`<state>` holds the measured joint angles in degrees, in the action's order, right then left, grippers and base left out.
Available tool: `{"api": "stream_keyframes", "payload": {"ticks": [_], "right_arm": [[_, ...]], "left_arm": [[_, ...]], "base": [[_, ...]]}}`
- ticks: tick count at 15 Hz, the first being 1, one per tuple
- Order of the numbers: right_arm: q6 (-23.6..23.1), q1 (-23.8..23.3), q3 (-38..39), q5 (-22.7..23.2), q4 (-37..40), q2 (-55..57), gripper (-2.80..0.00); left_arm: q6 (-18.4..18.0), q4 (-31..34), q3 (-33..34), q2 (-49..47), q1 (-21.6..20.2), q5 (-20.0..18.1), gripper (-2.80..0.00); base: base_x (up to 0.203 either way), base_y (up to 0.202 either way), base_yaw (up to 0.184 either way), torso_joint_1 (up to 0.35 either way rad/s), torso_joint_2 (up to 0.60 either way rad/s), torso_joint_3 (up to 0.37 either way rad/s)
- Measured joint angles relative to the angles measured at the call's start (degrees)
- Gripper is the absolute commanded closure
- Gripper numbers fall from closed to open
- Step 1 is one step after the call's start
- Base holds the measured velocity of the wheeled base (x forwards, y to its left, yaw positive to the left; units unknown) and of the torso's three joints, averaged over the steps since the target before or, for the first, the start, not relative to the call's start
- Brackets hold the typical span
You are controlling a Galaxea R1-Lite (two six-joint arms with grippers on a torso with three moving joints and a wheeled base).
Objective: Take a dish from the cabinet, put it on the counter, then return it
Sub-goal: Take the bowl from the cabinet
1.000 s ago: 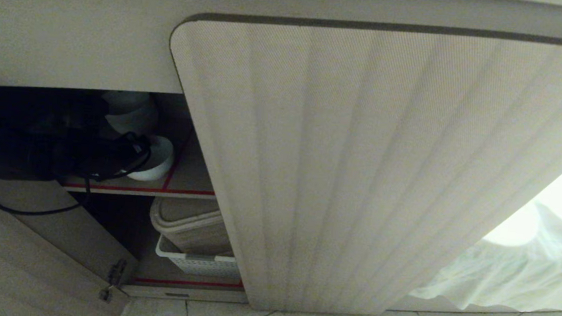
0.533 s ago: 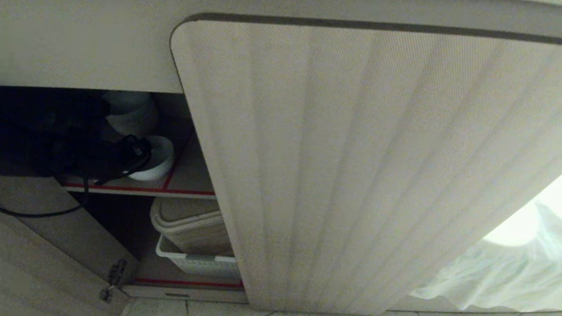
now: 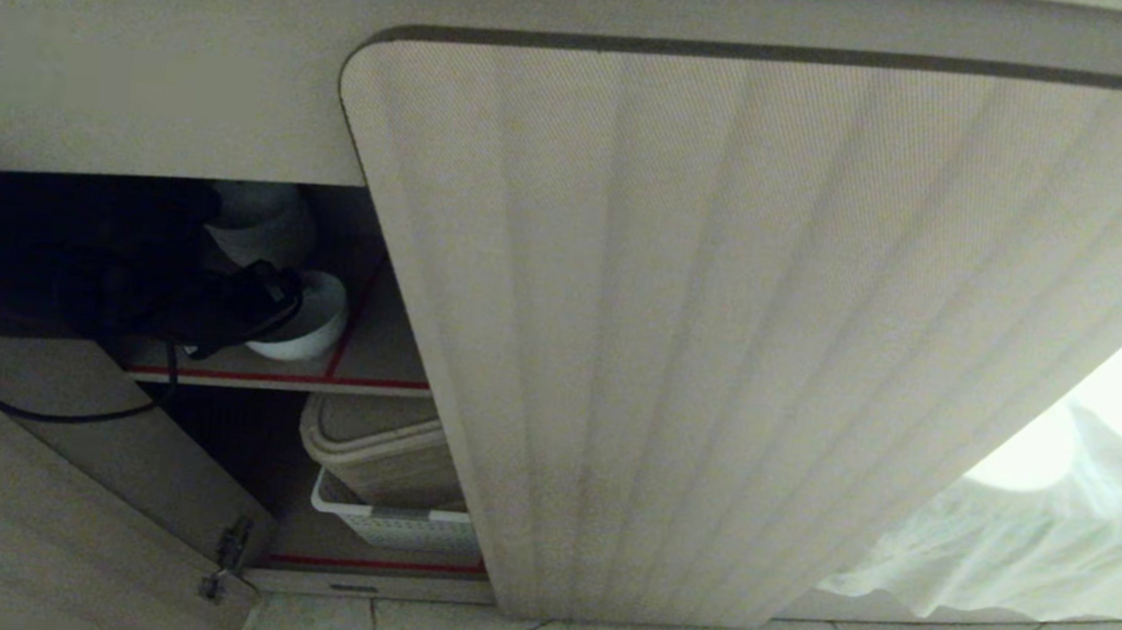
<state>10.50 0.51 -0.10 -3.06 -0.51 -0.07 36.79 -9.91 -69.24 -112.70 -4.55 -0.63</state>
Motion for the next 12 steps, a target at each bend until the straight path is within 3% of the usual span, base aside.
{"api": "stream_keyframes", "payload": {"ticks": [12], "right_arm": [[-0.02,0.00,0.00,0.00,0.00,0.00,0.00]], "left_arm": [[-0.02,2.84,-0.90,-0.48,-0.09,0.00,-2.80]], "base": [[0.000,0.000,0.000,0.000,0.00,0.000]]}}
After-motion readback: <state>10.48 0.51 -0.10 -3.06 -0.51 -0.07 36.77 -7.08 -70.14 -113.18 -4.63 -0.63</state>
